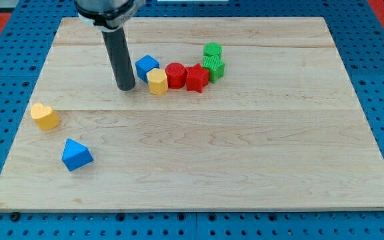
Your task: Push the yellow hexagon to the top side slightly
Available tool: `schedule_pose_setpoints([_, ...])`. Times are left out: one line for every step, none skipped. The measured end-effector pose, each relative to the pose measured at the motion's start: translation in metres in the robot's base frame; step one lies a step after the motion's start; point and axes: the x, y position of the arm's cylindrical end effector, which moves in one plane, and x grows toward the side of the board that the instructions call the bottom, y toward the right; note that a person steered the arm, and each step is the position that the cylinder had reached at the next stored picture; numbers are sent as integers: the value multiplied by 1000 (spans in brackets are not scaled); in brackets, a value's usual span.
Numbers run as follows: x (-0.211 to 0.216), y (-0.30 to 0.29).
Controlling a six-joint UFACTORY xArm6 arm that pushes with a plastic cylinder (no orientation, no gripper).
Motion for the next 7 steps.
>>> schedule_pose_setpoints([9, 37])
schedule_pose_setpoints([21, 49])
schedule_pose_setpoints([26, 63])
schedule_pose_setpoints([22, 79])
schedule_pose_setpoints([21, 66])
schedule_pose_setpoints([17, 53])
schedule_pose_setpoints([10, 42])
